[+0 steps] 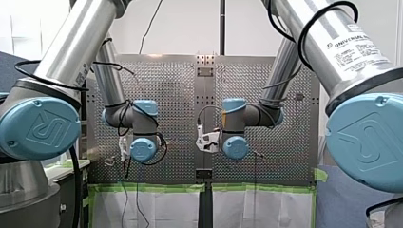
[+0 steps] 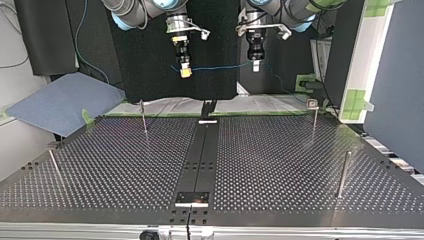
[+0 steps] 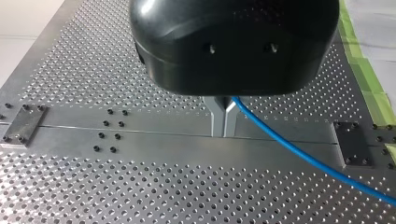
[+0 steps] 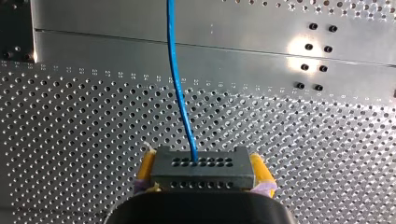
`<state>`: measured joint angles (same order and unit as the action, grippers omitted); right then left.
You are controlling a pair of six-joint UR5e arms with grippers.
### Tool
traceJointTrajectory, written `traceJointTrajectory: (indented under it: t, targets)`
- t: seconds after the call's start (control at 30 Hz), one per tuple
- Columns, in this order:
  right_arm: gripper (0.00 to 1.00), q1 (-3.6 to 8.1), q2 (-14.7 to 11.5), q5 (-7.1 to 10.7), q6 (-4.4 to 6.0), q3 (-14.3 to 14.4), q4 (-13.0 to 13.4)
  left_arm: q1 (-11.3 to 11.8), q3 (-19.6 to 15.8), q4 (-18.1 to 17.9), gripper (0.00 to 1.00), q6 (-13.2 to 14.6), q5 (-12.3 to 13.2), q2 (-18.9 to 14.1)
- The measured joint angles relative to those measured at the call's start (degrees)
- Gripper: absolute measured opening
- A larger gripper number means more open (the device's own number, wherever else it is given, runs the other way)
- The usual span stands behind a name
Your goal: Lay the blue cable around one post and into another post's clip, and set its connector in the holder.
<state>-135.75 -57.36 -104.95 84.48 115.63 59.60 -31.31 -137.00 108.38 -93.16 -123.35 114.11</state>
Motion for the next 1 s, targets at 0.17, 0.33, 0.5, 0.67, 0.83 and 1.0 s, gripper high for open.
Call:
traceJointTrajectory:
  t: [0.17, 0.33, 0.5, 0.67, 0.83, 1.0]
  targets:
    - [0.00, 0.00, 0.0, 0.00, 0.00, 0.0, 0.0, 0.0, 0.0, 0.0, 0.00, 0.0, 0.0, 0.0]
    - [0.00, 0.00, 0.0, 0.00, 0.00, 0.0, 0.0, 0.0, 0.0, 0.0, 0.00, 0.0, 0.0, 0.0]
    - [0.00, 0.00, 0.0, 0.00, 0.01, 0.0, 0.0, 0.0, 0.1, 0.0, 0.00, 0.0, 0.0, 0.1]
    - [0.00, -0.67, 0.7, 0.24, -0.12, 0.0, -0.2, -0.2, 0.3, -0.5, 0.00, 0.1, 0.0, 2.0]
    - [0.00, -1.46, 2.7, 0.33, -0.17, 0.0, -0.3, -0.3, 0.3, -0.6, 0.00, 0.1, 0.0, 4.5]
    - [0.00, -1.56, 3.4, 0.35, -0.17, 0.0, -0.3, -0.3, 0.4, -0.6, 0.00, 0.1, 0.0, 5.8]
